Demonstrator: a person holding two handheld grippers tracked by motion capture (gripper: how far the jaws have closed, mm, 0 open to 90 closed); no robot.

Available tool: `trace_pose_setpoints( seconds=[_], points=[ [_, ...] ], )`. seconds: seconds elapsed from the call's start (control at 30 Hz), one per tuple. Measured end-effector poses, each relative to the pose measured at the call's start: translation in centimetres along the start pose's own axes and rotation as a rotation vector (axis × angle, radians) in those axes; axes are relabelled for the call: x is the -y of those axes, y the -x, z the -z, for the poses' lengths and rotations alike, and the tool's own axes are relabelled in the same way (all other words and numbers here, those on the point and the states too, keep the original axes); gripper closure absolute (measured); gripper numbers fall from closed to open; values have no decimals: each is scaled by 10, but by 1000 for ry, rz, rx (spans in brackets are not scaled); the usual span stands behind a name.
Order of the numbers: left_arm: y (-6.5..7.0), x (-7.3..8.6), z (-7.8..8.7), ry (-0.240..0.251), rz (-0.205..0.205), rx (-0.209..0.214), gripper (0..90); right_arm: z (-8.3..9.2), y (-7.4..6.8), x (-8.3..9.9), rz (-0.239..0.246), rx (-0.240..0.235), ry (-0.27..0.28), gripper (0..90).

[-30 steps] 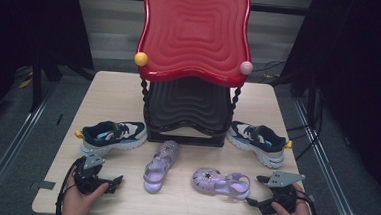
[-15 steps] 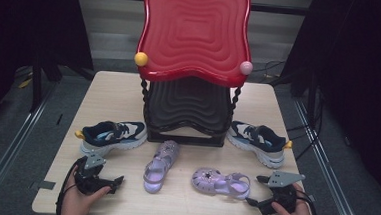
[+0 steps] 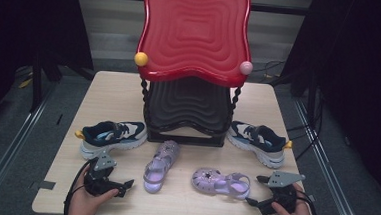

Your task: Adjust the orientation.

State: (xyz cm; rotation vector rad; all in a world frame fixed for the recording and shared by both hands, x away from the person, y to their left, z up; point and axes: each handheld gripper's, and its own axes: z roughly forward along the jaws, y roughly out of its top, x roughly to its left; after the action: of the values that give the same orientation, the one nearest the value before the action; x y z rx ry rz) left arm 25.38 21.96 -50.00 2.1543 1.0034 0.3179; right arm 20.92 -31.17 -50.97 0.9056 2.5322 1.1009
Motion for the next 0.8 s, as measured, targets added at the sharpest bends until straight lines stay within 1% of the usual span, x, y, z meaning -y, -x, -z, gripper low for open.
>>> trace_pose_setpoints(
  seconds=[0.03,0.07,0.1,0.17,0.2,0.27,0.3,0.33,0.37,0.4,0.47,0.53,0.57,0.6,0.63,0.7,0.73,0.8],
  points=[
    [5,-2,0,-6,-11,29,23,0,0,0,0,0,0,118],
    [5,-2,0,-6,-11,29,23,0,0,0,0,0,0,118],
    [9,-2,-2,-11,-18,50,24,0,0,0,0,0,0,118],
    [13,-2,-3,-31,-33,73,29,0,0,0,0,0,0,118],
    [13,-2,-3,-31,-33,73,33,0,0,0,0,0,0,118],
    [18,-2,-3,-26,-37,93,41,0,0,0,0,0,0,118],
    [23,-2,-5,-29,-51,103,48,0,0,0,0,0,0,118],
    [23,-2,-5,-29,-51,103,48,0,0,0,0,0,0,118],
    [28,-4,-7,-31,-67,116,48,0,0,0,0,0,0,118],
    [28,-4,-7,-31,-67,116,48,0,0,0,0,0,0,118],
    [32,-6,-10,-20,-71,132,48,0,0,0,0,0,0,118],
    [35,-7,-12,-22,-73,135,48,0,0,0,0,0,0,118],
    [39,-8,-15,-35,-97,143,47,0,0,0,0,0,0,118],
    [39,-8,-15,-35,-97,143,42,0,0,0,0,0,0,118],
    [43,-10,-18,-36,-109,144,39,0,0,0,0,0,0,118],
    [45,-11,-21,-34,-114,146,35,0,0,0,0,0,0,118],
    [46,-12,-22,-33,-110,145,27,0,0,0,0,0,0,118],
    [49,-14,-26,-29,-118,149,3,0,0,0,0,0,0,118]
  ],
)
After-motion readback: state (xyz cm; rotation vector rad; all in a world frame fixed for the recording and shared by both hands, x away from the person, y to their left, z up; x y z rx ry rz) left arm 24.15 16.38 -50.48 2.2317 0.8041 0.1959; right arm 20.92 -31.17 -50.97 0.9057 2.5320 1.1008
